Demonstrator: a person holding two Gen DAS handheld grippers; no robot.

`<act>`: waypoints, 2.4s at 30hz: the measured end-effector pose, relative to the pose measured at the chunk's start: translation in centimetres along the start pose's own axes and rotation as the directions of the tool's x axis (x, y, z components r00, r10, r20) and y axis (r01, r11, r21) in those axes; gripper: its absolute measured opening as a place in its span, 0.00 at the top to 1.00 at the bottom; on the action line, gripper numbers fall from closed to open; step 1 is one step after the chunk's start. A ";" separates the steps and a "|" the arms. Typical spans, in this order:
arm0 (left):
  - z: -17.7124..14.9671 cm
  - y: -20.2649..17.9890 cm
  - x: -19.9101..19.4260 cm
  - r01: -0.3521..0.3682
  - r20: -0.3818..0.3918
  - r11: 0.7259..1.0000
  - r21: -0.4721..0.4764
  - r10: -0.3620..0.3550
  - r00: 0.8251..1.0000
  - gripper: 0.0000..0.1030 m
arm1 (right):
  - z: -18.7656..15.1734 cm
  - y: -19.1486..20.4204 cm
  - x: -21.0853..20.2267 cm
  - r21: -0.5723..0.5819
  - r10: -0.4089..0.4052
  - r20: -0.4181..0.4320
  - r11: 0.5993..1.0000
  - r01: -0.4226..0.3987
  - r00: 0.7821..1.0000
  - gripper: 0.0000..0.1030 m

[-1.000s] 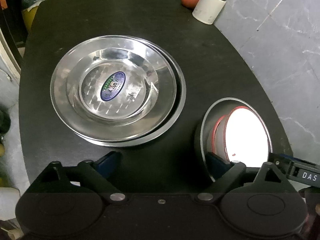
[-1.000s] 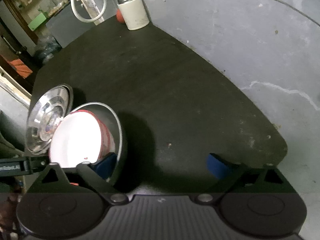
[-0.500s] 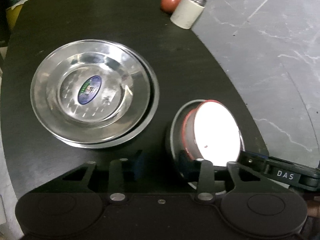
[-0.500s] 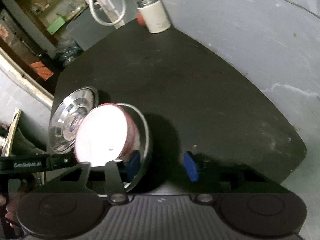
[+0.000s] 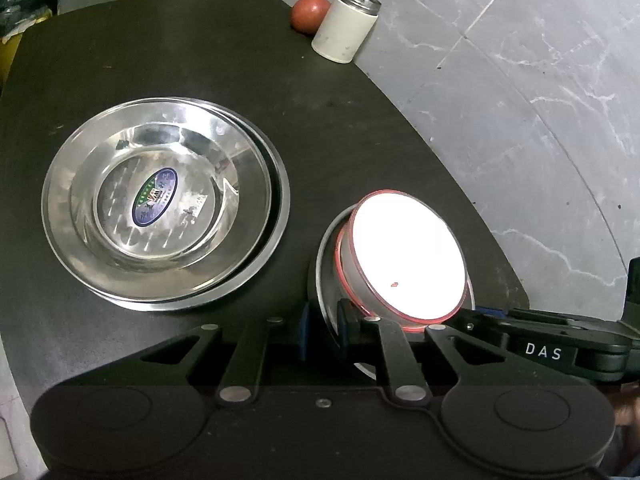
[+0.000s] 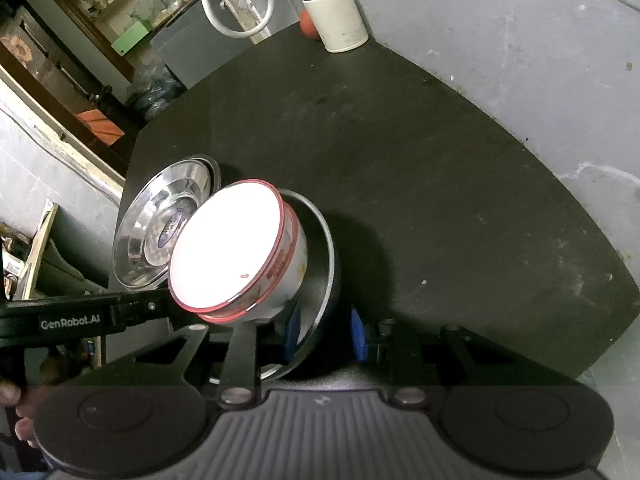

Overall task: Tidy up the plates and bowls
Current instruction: 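Close both tools on the steel bowl rim, then lift the steel bowl with both tools and carry it over the plate stack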

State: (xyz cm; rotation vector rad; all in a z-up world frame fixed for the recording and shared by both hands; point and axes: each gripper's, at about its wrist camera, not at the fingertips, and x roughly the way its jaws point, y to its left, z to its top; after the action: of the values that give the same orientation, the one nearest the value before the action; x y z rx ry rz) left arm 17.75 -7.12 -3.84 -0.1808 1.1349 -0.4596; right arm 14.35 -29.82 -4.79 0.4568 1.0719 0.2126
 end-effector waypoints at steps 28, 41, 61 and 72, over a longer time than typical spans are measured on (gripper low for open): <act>0.6 0.3 -4.8 -0.060 0.160 0.998 0.020 0.056 0.985 0.86 | 1.1 3.5 -1.4 -0.130 0.072 0.080 0.990 -0.061 0.994 0.78; 0.6 4.0 -8.5 -0.137 0.244 0.986 -0.098 0.157 0.957 0.86 | 3.3 8.2 0.4 -0.262 0.163 0.043 0.954 -0.147 0.986 0.78; 0.4 7.4 -9.1 -0.211 0.237 0.944 -0.254 0.272 0.933 0.87 | 5.4 12.0 4.6 -0.347 0.225 -0.082 0.907 -0.239 0.971 0.78; 1.7 8.4 -7.9 -0.234 0.212 0.933 -0.275 0.296 0.931 0.87 | 6.8 12.4 6.3 -0.329 0.223 -0.102 0.912 -0.244 0.970 0.78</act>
State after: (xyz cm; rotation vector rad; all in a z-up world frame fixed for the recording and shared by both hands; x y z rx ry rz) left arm 18.76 3.69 0.32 -0.2877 0.9461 -0.0482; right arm 23.95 -18.17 -1.41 0.2658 1.0147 0.6187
